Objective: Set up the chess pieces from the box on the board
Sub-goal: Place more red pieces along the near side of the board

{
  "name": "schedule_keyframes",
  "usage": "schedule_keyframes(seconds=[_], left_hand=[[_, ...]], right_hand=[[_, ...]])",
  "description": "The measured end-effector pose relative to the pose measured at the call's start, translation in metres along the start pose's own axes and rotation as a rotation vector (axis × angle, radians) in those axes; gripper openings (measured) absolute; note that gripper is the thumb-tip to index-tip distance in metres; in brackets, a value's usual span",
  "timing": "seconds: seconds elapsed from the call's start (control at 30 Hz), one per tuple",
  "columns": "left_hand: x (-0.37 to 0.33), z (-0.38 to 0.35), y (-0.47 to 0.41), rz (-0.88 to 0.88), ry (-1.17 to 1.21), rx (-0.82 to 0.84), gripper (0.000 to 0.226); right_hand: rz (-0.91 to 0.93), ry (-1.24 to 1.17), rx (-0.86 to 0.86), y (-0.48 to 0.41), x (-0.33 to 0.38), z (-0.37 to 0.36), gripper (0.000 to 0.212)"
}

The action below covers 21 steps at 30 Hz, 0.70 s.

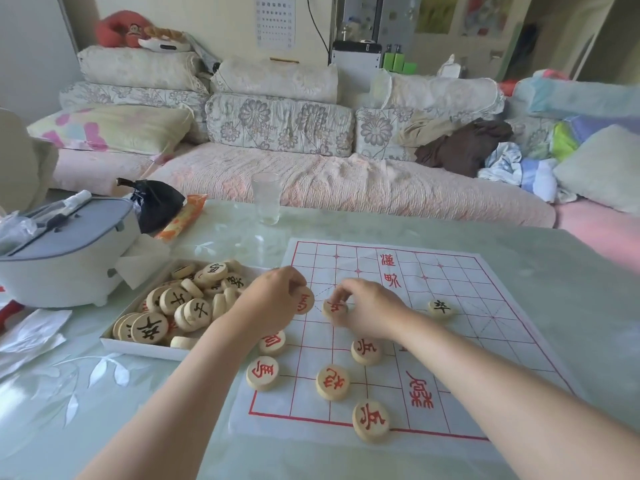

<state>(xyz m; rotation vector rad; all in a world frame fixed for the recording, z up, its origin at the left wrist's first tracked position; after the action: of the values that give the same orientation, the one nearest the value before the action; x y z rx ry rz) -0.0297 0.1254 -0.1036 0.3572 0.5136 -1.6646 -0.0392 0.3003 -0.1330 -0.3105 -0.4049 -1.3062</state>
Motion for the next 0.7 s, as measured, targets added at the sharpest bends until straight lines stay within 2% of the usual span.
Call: schedule_keyframes(seconds=[0.1, 0.17, 0.27, 0.4, 0.53, 0.7], left_hand=[[-0.002, -0.006, -0.006, 0.025, 0.042, 0.01, 0.022], [-0.004, -0.011, -0.009, 0.037, 0.068, 0.015, 0.023], [-0.006, -0.02, -0.014, 0.065, 0.1, 0.03, 0.021], [-0.004, -0.028, -0.019, 0.13, 0.167, 0.045, 0.02], [-0.003, -0.034, -0.02, 0.187, 0.336, 0.053, 0.016], [-0.003, -0.033, -0.015, 0.244, 0.496, 0.043, 0.015]], right_hand=[[-0.076, 0.033, -0.163, -0.008, -0.021, 0.03, 0.018], [-0.156, 0.067, -0.21, -0.01, -0.043, 0.042, 0.02], [-0.215, 0.05, -0.159, -0.009, -0.067, 0.038, 0.022], [-0.193, -0.049, -0.121, -0.008, -0.065, 0.031, 0.029], [-0.155, -0.04, -0.056, -0.007, -0.059, 0.023, 0.021], [-0.085, -0.077, -0.116, -0.008, -0.046, 0.027, 0.017]])
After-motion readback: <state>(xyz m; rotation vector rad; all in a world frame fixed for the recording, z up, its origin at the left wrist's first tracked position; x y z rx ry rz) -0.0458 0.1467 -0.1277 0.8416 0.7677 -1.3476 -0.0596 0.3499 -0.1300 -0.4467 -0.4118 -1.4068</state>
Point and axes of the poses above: each hand's wrist, its own y-axis away from the middle knuckle, its own z-axis out of the back of the hand, x = y × z, the point moved 7 cm from there along -y, towards the middle knuckle
